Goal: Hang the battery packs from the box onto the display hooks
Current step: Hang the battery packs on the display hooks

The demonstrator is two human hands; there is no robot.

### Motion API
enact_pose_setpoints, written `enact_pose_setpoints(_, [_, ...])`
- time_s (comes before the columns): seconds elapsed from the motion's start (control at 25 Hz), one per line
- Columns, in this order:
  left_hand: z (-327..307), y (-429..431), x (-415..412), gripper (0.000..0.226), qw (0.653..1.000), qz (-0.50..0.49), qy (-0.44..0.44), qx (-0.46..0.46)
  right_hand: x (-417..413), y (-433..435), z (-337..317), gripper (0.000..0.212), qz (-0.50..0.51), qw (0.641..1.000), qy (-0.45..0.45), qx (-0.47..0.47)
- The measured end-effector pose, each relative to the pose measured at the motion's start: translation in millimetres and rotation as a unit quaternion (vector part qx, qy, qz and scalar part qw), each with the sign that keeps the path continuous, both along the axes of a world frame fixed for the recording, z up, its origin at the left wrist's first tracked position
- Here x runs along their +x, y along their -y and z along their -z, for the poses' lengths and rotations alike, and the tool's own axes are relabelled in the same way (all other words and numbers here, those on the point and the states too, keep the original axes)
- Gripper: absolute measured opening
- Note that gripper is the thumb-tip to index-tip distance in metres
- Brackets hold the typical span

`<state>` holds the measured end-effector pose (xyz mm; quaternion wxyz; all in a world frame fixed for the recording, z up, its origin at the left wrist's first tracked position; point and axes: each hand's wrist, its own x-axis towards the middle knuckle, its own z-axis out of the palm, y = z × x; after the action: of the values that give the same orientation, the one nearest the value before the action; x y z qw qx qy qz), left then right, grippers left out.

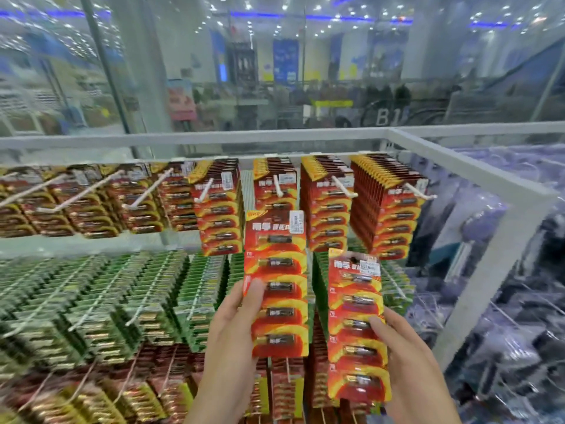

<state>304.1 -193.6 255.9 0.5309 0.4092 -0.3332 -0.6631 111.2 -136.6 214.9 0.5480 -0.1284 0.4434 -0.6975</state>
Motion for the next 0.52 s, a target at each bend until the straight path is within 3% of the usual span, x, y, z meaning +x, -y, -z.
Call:
enact_pose_setpoints(0.2, [-20.0, 18.4, -10.5, 0.032, 0.997, 0.02, 0.022, -0.076, -8.0, -9.3, 1.3, 0.037, 0.007, 1.0, -0.007, 0.024])
enact_pose_setpoints(0.52, [-6.3, 24.0, -21.6, 0.04, 0.997, -0.007, 0.011, -0.074, -27.6, -23.7, 4.4, 0.05, 0.014, 0.999, -0.031, 0.038])
